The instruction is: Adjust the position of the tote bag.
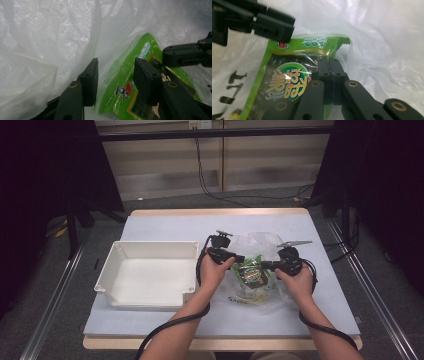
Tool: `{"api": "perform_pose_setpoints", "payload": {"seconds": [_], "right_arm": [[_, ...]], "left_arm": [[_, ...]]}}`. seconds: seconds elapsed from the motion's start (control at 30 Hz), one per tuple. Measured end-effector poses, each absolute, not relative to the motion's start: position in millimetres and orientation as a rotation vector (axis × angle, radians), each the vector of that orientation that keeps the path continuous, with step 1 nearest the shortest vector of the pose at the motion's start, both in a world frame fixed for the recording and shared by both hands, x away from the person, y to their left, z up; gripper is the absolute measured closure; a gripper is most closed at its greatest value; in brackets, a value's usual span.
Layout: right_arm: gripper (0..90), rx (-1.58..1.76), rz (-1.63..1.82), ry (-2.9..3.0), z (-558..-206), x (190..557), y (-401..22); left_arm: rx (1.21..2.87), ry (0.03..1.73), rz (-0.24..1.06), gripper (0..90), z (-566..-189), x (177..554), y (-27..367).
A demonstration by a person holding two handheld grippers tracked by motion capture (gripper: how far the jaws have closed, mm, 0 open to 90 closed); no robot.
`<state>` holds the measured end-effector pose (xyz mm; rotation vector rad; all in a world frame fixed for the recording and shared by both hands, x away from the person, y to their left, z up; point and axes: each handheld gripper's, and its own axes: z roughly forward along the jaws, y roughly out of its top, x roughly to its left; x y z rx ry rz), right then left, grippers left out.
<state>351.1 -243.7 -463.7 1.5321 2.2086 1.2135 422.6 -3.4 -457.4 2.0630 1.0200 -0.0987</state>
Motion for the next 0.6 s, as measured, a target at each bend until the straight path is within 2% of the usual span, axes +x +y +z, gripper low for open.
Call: {"api": "perform_pose_setpoints", "payload": {"seconds": [0.1, 0.27, 0.6], "right_arm": [[89.8, 1.524, 1.248, 2.162, -460.5, 348.2, -249.0], [89.8, 1.509, 1.313, 2.083, -451.8, 338.9, -258.6], [89.8, 1.471, 1.363, 2.091, -446.0, 336.6, -259.1]], "left_arm": [[2.052, 1.018, -0.131, 46.8, -455.1, 421.3, -2.6], [2.067, 0.97, -0.188, 40.6, -446.4, 415.5, -0.1], [2.103, 0.899, -0.264, 35.9, -440.4, 421.7, -2.5]]}}
